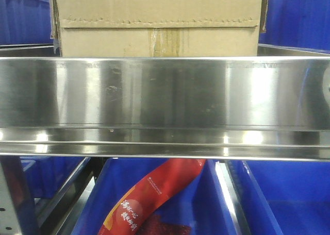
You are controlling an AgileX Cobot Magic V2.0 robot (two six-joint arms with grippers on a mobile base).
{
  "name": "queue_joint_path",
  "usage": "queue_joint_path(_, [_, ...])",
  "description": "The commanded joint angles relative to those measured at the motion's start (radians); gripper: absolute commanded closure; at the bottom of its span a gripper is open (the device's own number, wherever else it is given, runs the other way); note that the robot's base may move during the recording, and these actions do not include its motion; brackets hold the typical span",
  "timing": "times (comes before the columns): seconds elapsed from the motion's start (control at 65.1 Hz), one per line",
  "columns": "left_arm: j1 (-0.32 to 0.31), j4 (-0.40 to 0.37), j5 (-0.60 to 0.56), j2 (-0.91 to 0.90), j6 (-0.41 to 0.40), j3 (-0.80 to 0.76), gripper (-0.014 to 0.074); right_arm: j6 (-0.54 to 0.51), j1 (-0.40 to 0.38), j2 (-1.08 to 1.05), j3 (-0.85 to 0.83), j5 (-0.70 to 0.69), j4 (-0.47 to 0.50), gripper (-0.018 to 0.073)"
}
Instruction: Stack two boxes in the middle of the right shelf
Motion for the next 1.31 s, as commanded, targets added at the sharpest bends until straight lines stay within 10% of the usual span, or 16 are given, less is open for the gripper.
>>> queue_joint_path(0.0, [0.005,-0.016,-0.03,-0.003,-0.001,0.008,0.0708,-0.002,-0.003,-0.007,0.005,-0.026,-0.009,0.0721])
queue_joint_path(0.384, [0.24,-0.109,-0.133,-0.184,0.003,0.267,0.0708,-0.002,-0.003,-0.007,0.005,-0.026,-0.009,0.0721])
queue_joint_path(0.568, [0.323,-0.237,-0.348,-0.195,0.163,0.463,0.0708,-0.002,-0.003,-0.007,0.005,-0.027,-0.009,0.0721])
queue_joint_path(1.29, [0.325,-0.237,-0.426,-0.195,0.163,0.497,0.0708,-0.002,-0.003,-0.007,0.005,-0.032,-0.009,0.0721])
